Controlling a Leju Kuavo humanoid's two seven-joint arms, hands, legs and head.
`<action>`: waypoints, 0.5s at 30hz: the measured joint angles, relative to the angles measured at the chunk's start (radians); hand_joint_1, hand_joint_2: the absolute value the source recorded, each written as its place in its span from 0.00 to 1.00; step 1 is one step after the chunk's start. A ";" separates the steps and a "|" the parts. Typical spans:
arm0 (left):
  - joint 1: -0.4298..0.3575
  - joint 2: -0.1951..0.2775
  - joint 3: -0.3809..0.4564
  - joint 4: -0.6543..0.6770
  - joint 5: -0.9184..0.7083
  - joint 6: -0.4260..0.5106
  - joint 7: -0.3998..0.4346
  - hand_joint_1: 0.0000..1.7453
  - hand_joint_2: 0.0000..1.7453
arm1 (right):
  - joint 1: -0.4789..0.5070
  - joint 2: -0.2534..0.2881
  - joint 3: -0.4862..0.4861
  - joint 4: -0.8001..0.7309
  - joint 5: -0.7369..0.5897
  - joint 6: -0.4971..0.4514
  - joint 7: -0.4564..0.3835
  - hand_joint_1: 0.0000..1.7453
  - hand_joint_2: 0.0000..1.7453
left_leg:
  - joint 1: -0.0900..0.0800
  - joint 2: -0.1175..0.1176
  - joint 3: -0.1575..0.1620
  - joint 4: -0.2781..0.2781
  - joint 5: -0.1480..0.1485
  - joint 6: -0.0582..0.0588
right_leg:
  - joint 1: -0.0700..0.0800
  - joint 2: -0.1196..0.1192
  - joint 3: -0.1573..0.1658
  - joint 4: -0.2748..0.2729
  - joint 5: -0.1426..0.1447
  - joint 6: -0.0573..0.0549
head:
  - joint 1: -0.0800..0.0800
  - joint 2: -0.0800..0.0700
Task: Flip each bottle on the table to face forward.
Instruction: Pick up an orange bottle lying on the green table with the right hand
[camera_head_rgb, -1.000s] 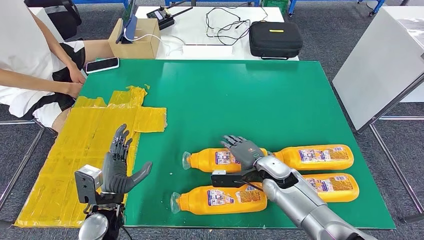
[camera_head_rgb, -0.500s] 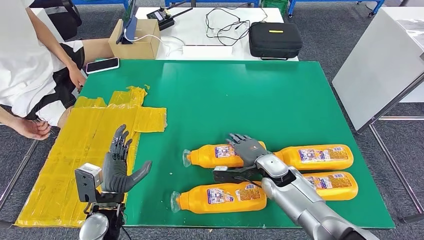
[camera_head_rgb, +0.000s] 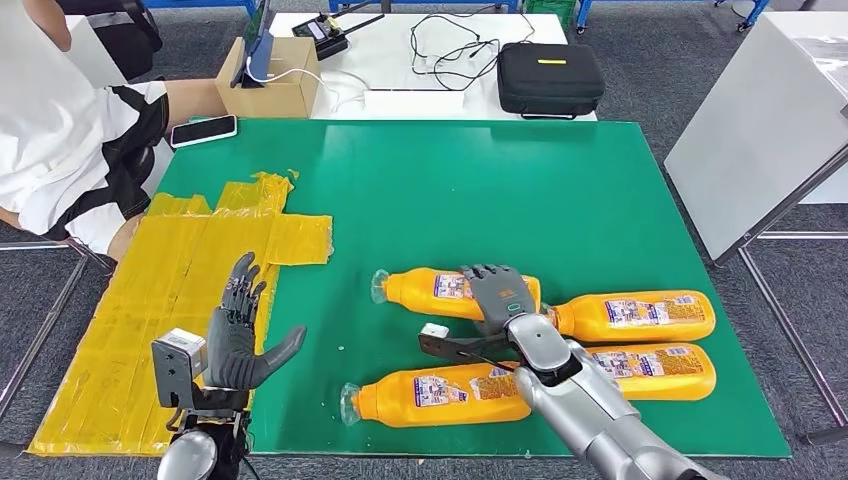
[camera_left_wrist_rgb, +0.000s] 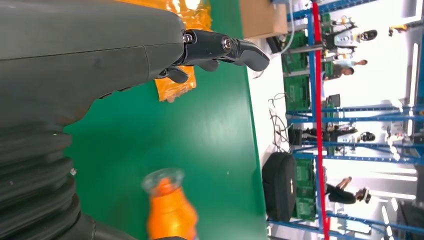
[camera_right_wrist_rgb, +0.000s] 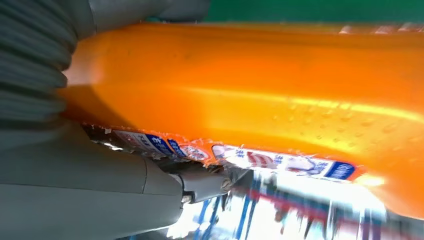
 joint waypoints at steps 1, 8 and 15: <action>0.007 0.000 -0.004 -0.016 -0.015 -0.005 0.003 0.00 1.00 | 0.025 0.009 -0.025 -0.039 0.005 -0.039 -0.006 1.00 1.00 | 0.000 0.000 0.000 0.000 0.000 0.000 | 0.000 0.000 0.000 0.000 0.000 0.000 | 0.000 0.000; 0.035 0.000 -0.050 -0.104 -0.070 -0.014 0.025 0.00 1.00 | 0.165 0.060 -0.191 -0.297 -0.009 -0.146 -0.072 1.00 1.00 | 0.000 -0.001 -0.002 0.000 0.000 0.000 | 0.001 0.000 -0.002 0.000 0.000 0.000 | 0.000 0.000; 0.042 0.001 -0.063 -0.127 -0.072 -0.013 0.027 0.00 1.00 | 0.206 0.072 -0.246 -0.370 -0.010 -0.145 -0.079 1.00 1.00 | 0.000 0.000 -0.002 0.000 0.001 0.000 | 0.000 0.000 -0.002 0.000 0.002 -0.003 | 0.000 0.000</action>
